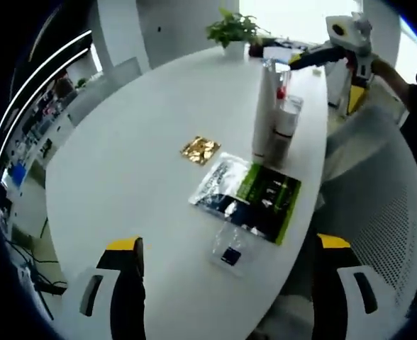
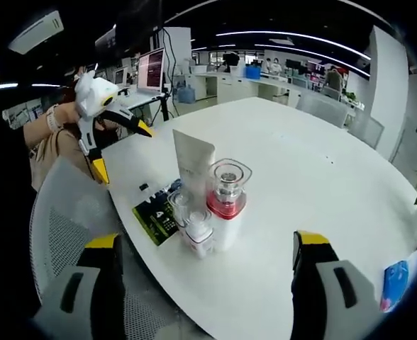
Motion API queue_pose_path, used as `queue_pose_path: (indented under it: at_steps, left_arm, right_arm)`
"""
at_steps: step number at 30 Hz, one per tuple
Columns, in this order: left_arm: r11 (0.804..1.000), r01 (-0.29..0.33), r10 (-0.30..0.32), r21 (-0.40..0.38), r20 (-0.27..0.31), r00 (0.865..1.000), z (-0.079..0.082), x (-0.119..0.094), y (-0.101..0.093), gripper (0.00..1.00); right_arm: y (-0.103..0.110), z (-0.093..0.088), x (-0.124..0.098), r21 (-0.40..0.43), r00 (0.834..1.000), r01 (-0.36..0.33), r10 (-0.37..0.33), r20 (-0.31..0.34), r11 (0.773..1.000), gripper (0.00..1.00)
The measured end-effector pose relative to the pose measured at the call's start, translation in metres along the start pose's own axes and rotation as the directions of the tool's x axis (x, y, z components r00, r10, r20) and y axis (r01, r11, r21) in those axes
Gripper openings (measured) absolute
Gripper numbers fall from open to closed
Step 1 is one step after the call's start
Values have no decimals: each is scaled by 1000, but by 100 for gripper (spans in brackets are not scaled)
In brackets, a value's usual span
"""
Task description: Arrange the skincare products in the storage area until every visible bottle or jar stands upright without overlapping.
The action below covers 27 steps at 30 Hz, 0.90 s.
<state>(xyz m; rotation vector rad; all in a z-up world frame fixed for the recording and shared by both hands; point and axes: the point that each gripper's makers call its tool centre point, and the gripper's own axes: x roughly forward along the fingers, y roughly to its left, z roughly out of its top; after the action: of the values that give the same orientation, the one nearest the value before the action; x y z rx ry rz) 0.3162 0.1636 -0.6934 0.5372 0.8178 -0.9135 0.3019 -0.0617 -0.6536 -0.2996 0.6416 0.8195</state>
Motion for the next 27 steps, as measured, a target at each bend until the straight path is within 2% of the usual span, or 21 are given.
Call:
queue_pose_path:
  at_steps: [7,14,21,23,27]
  left_arm:
    - [1000,1,-1,27,9,1000,14,6,14,93]
    - [994,59,-59,89,-6,998,35,23,21,93]
    - [977,95,-92,191,-25,995,52,39,31,88]
    - [964,112,-108,243,-29,994,57,43,33,85]
    - [959,130,-116,251,-71,991,60,52,37,75]
  right_arm:
    - [1,0,0,19,1000,-3,3,11,1000,100]
    - [0,-3,0,39,1000,3,-3,11,999,100]
    - [-2,-6,-2,68,1000,9,-10,20,998,100]
    - [-2,-8,-1,73,1000,11,-12,16,997,100]
    - [-1,-9,0,86,1000,14,-16,18,996,100]
